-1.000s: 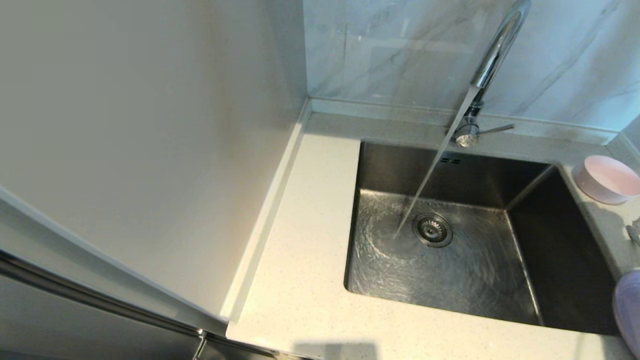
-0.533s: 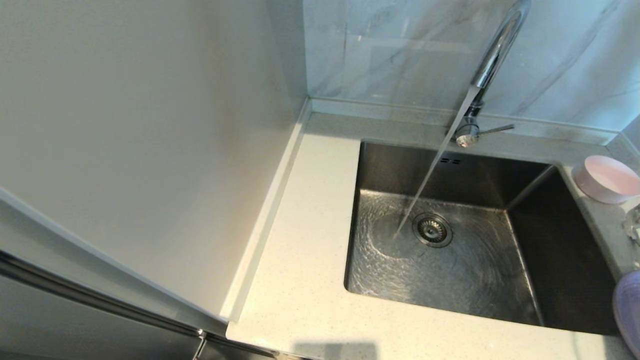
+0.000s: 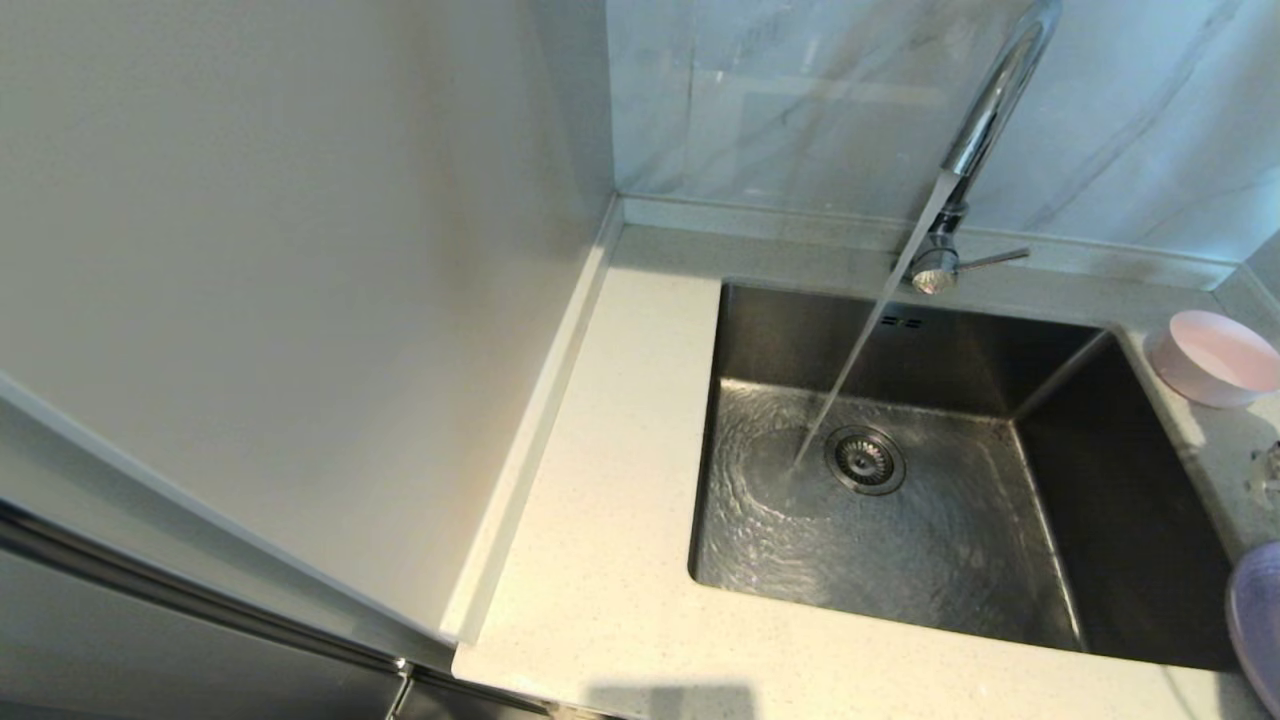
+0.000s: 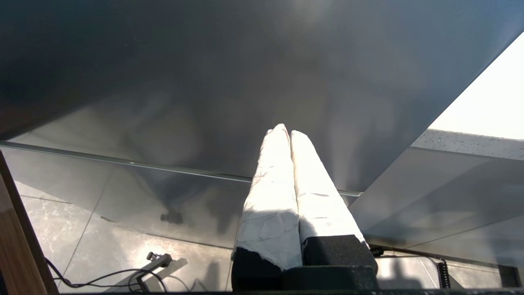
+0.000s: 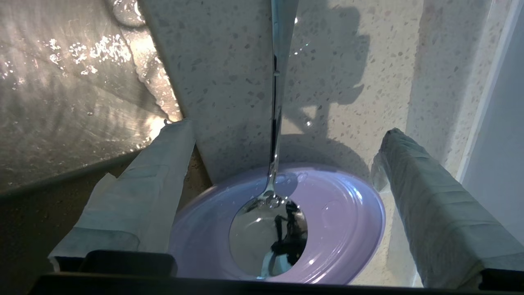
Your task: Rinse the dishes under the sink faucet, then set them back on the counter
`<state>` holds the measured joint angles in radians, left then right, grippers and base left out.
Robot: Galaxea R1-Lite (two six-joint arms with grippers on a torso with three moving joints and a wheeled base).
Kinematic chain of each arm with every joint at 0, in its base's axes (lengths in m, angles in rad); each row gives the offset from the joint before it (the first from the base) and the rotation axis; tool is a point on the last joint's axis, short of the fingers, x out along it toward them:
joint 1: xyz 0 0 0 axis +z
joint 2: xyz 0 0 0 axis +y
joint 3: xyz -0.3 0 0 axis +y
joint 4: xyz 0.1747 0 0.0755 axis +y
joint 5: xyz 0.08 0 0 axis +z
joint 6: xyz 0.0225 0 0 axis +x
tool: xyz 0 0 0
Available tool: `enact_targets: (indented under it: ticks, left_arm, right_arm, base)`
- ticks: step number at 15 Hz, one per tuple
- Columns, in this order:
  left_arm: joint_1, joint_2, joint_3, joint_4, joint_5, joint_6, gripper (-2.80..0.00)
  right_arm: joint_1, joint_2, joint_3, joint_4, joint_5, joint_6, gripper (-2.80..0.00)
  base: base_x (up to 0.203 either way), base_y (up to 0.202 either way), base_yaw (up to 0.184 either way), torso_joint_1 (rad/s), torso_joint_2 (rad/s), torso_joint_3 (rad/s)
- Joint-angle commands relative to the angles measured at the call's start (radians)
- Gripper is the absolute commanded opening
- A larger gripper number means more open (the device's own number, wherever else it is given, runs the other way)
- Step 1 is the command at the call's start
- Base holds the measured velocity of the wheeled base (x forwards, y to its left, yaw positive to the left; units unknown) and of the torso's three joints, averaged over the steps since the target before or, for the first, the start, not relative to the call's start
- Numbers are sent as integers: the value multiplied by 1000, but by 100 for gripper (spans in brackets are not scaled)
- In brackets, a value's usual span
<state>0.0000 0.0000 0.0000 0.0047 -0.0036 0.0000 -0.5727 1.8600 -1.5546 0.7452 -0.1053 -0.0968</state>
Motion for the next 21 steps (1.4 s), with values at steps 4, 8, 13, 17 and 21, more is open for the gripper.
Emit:
enact_targets:
  ticks: [4, 8, 13, 17, 21]
  left_arm:
    - [0, 0, 0, 0, 1, 0, -280]
    - [0, 0, 0, 0, 1, 0, -280]
    - [0, 0, 0, 0, -1, 0, -280]
    - [0, 0, 0, 0, 0, 0, -280]
    - [0, 0, 0, 0, 1, 0, -280]
  right_arm:
    - [-4, 46, -7, 5, 5, -4, 0]
    - [-9, 80, -41, 4, 4, -6, 0]
    - [-19, 100, -44, 3, 6, -40, 0]
    - [-21, 107, -44, 3, 6, -47, -280]
    - [-21, 105, -44, 3, 7, -52, -280]
  base:
    - [0, 0, 0, 0, 0, 0]
    - [0, 0, 0, 0, 0, 0]
    - [0, 0, 0, 0, 0, 0]
    - [0, 0, 0, 0, 0, 0]
    - [0, 0, 0, 0, 0, 0]
